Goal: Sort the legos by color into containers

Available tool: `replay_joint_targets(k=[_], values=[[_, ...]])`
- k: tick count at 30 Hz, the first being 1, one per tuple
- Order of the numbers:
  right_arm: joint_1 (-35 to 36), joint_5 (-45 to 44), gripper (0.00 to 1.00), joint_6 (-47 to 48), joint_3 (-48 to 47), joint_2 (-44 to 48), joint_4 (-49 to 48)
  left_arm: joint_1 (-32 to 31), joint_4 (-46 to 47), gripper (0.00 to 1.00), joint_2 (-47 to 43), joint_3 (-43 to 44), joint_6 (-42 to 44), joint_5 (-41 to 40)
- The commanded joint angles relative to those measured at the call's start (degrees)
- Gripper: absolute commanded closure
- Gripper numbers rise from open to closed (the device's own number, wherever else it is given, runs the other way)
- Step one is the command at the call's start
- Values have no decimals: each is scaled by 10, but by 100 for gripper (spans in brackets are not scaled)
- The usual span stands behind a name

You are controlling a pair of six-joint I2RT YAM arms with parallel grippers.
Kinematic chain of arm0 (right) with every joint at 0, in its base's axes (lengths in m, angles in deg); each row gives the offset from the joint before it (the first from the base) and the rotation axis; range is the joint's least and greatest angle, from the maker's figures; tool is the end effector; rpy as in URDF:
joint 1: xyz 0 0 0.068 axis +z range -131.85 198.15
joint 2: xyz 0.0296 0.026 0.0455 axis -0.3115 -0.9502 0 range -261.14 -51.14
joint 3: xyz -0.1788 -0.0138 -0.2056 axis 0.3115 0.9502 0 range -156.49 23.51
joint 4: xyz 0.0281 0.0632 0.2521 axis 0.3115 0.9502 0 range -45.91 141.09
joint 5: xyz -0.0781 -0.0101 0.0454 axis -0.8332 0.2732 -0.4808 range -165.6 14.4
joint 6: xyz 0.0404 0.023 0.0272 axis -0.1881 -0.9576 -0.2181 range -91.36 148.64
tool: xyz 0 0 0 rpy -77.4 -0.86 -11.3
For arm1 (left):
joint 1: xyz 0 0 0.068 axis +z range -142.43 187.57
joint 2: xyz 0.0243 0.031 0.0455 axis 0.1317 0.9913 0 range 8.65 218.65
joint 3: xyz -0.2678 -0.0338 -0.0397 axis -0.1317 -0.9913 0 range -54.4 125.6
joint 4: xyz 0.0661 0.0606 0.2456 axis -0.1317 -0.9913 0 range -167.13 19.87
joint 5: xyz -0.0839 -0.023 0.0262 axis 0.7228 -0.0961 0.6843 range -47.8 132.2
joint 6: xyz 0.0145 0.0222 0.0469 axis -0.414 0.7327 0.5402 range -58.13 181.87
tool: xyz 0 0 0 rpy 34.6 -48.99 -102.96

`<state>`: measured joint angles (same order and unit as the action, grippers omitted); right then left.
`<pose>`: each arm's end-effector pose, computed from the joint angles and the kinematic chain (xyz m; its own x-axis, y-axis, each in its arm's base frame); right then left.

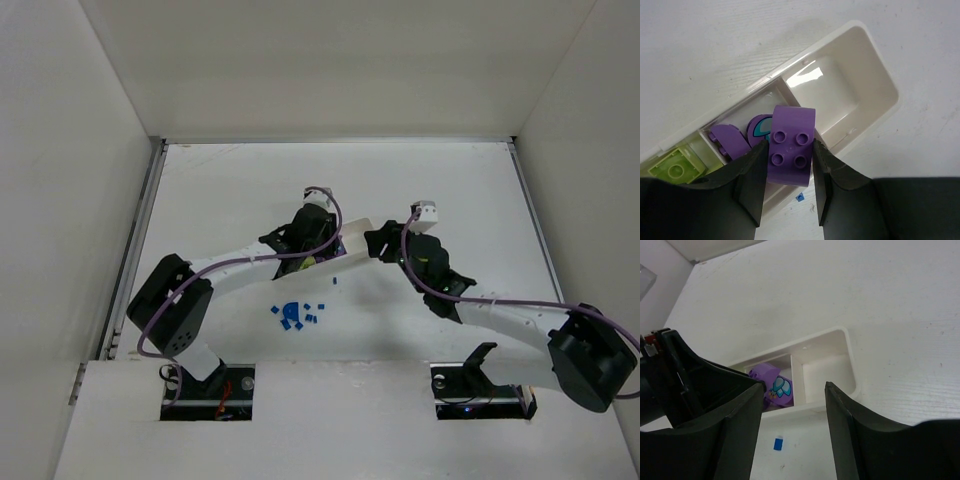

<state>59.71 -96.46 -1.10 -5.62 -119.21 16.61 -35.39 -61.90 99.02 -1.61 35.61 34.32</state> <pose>0.1990 0.1595 0.2298 -0.3069 0.3472 -0.8862 -0.2378 0.8736 0.4246 0.2579 -0.2333 0.2222 -0.5816 -0.0573 -0.8114 0.3682 0.8709 -0.3255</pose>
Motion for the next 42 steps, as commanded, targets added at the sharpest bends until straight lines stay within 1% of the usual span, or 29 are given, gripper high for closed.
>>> replay_joint_targets(k=[1,10,15,17,19,22,25,27,29,30,32,33,34,35,37,40,42], values=[[-4,-10,41,-5,4,22,-35,4,-19,78,-1,28,24,3],[-4,-10,37,-5,4,25,-35,-3,-37,77,13,33,27,-49],[-2,-10,32,-5,4,28,-35,-4,-30,68,18,35,24,-58],[-2,-9,30,-4,4,28,-35,-5,-29,62,11,35,25,-58],[-2,-9,29,-1,3,27,-35,-6,-24,57,-4,33,24,-56],[-1,-10,29,3,1,27,-35,-6,-17,51,-39,24,19,-53],[1,-8,29,3,0,27,-35,-4,-11,49,-79,10,12,-53],[4,-5,35,3,-2,27,-30,1,-11,50,-111,-2,4,-56],[12,1,48,6,-7,24,-24,6,-12,54,-148,-23,-5,-58],[18,6,55,6,-10,21,-20,10,-15,57,-169,-37,-12,-59],[36,17,64,0,-21,12,-2,15,-24,64,-210,-66,-29,-62],[53,25,71,-7,-29,4,15,18,-37,69,-237,-87,-39,-66],[71,29,75,-15,-37,-2,32,18,-49,72,-255,-100,-43,-71],[88,32,77,-22,-44,-9,51,18,-66,75,-279,-115,-48,-79],[128,35,81,-34,-62,-29,85,14,-111,77,-330,-152,-62,-110],[189,29,81,-40,-86,-77,117,10,-174,78,-389,-192,-87,-152],[224,31,77,-45,-102,-108,125,7,-215,79,-428,-218,-108,-175]])
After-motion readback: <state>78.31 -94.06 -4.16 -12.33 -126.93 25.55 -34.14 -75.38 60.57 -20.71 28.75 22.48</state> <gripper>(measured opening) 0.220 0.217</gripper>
